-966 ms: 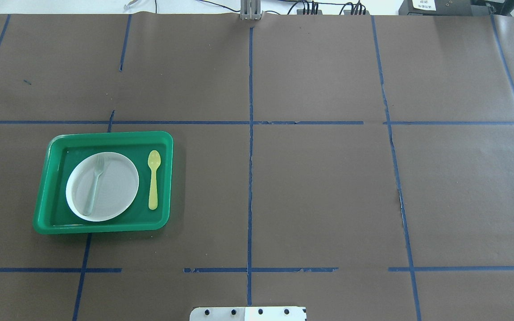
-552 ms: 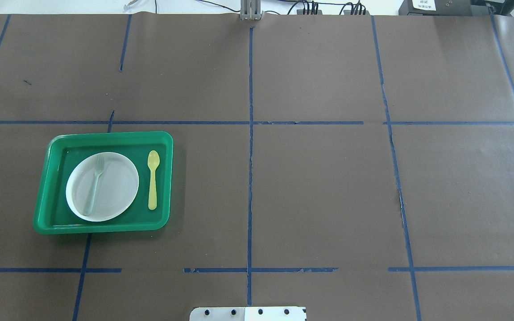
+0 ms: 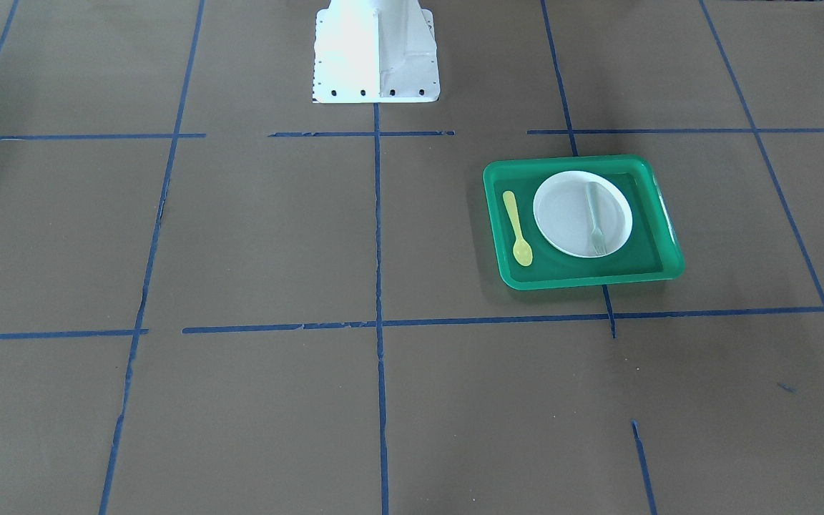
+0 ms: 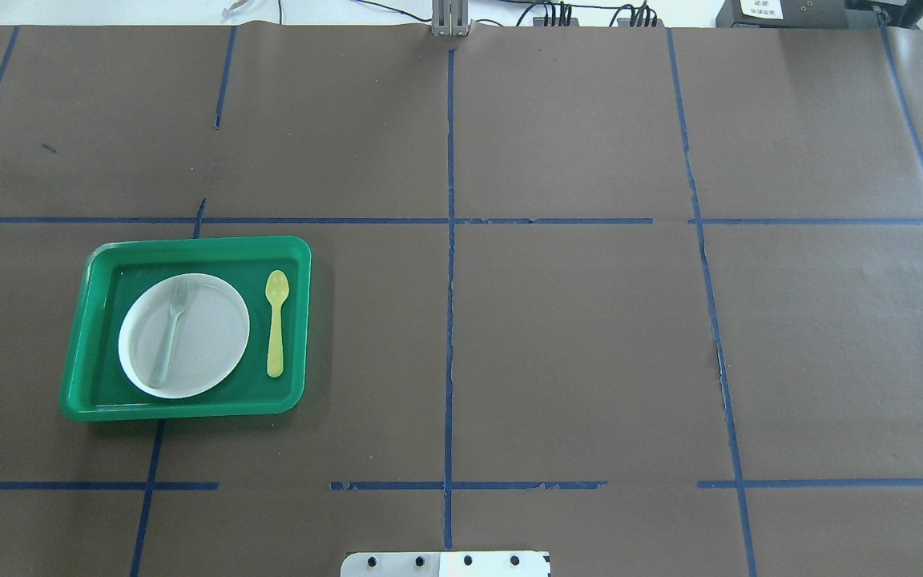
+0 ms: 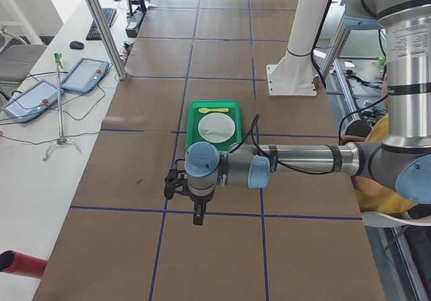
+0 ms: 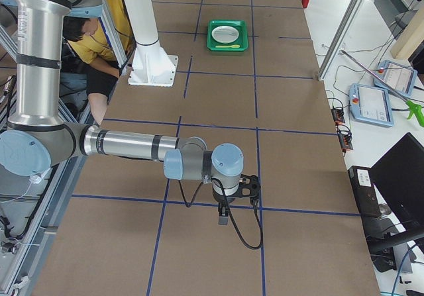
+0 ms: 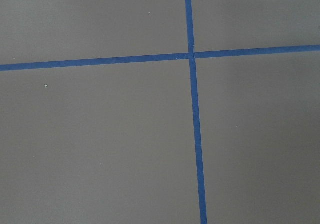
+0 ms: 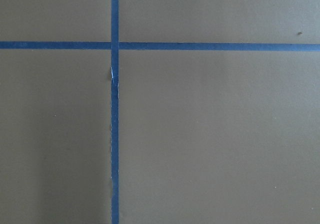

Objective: Place spoon

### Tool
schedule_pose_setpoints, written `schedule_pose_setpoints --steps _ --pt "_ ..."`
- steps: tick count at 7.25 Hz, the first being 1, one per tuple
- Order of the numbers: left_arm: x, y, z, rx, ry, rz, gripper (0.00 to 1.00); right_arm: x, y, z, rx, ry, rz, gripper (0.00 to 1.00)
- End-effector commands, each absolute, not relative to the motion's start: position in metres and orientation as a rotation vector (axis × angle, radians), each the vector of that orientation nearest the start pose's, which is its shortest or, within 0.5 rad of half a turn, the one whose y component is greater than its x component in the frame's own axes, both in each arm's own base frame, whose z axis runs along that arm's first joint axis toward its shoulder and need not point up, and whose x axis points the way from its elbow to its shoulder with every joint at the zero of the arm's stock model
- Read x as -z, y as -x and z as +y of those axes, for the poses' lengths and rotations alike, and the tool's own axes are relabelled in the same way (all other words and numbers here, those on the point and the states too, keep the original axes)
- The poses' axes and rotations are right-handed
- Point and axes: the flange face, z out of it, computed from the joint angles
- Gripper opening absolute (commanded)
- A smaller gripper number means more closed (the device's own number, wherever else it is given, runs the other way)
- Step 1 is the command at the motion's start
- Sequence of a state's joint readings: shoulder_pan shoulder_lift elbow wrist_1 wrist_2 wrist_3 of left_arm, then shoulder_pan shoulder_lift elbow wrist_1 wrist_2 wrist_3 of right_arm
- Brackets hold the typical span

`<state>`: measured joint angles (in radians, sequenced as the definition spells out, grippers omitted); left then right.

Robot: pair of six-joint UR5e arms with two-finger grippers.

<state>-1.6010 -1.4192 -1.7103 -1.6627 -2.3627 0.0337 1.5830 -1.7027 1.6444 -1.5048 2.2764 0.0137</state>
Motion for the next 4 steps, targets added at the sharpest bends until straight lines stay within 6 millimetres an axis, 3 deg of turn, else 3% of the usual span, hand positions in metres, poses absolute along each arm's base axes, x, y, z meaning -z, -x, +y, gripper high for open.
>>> schedule_pose_setpoints --steps 1,4 --pt "-0.6491 0.0757 -0.4301 -0.034 -0.101 0.788 1.0 -0.6817 -0.0741 -0.435 -0.022 -0.007 -0.706 1.0" --pt "-0.6542 0.0783 -0.4263 -0.021 -0.092 0.787 1.0 -0.6817 -0.0741 -0.435 -0.021 -0.007 -0.706 1.0"
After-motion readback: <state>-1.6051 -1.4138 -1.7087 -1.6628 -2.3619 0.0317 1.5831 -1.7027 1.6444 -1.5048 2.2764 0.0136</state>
